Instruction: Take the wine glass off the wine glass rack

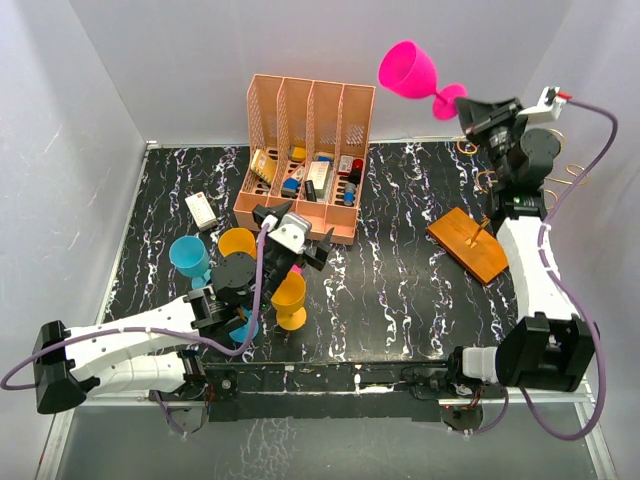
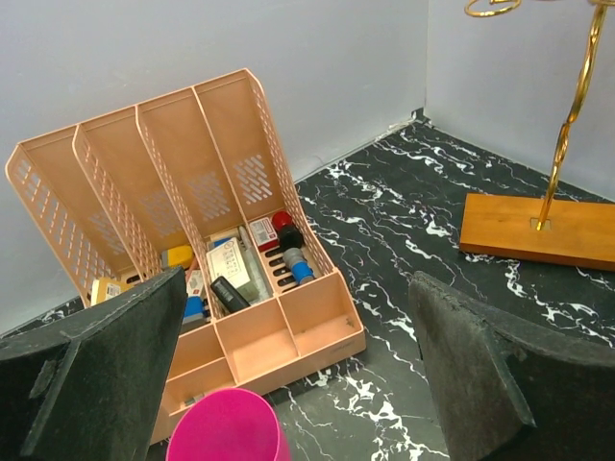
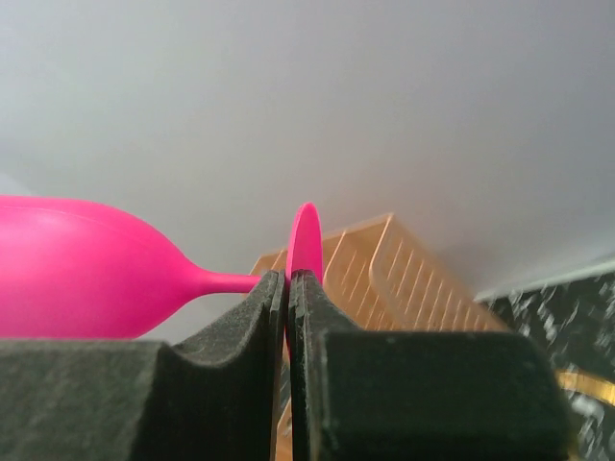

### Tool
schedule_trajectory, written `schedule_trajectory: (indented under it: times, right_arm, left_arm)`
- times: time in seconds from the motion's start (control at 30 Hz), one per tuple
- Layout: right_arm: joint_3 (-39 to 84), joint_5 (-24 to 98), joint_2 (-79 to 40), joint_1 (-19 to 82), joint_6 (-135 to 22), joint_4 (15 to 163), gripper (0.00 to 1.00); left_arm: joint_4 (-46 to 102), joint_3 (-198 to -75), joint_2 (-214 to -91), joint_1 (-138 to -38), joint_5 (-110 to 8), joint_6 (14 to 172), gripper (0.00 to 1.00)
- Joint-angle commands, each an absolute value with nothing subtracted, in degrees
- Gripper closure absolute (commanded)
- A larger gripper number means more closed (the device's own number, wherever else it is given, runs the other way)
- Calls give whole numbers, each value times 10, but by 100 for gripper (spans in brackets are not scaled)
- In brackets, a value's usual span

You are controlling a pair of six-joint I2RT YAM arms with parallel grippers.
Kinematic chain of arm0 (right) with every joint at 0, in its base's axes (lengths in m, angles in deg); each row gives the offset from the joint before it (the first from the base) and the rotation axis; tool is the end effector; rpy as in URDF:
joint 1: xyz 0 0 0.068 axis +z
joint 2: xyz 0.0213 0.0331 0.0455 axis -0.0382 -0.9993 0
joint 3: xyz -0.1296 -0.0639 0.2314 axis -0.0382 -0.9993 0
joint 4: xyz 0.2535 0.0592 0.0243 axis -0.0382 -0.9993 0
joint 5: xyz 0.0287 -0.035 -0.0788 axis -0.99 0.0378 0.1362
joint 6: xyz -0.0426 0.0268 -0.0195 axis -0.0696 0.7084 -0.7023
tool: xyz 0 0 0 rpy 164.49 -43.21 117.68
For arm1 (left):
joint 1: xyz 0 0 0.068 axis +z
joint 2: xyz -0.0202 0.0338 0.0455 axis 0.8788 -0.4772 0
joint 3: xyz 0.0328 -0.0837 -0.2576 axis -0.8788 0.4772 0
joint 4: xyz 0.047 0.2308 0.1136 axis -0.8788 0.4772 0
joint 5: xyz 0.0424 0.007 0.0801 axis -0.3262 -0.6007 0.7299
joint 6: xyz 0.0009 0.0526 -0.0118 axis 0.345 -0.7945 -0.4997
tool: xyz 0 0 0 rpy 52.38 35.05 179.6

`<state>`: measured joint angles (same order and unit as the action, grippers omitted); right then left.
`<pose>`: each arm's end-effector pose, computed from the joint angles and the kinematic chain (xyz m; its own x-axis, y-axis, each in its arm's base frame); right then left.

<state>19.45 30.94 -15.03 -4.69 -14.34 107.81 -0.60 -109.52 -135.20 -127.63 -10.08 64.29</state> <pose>0.3097 -0.0287 0.4405 0.0764 0.7256 -0.6838 -0.2613 0.6764 0.6886 0.1111 -0.2031 0.3739 0.2810 -0.0369 -0.9590 0.4983 0.8596 0.1129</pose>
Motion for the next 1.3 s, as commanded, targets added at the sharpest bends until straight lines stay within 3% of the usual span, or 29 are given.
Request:
schedule_trajectory:
  times: [0.0, 0.13, 0.33, 0.53, 0.73, 1.03, 1.27]
  right_arm:
    - [82, 216, -54, -47, -32, 1145, 92]
    - [-50, 209, 49, -47, -29, 1191, 92]
    - [-145, 208, 153, -46, -93, 1239, 92]
    - [-97, 193, 142, -22, -141, 1200, 92]
    - [-83, 190, 151, 34, -198, 1172, 92]
    - [-109, 327, 248, 100, -334, 1095, 92]
    - [-151, 363, 321, 130, -403, 1091, 92]
  left_arm:
    - [2, -1126, -1356, -1269, -109, 654, 3]
    - [10, -1132, -1356, -1265, -105, 654, 3]
    - [-29, -1124, -1366, -1263, -56, 619, 3]
    - [-2, -1179, -1422, -1263, 10, 602, 3]
    - [109, -1217, -1391, -1260, 14, 738, 3]
    - [251, -1242, -1311, -1226, -95, 940, 3]
    - [210, -1239, -1281, -1210, -233, 1038, 3]
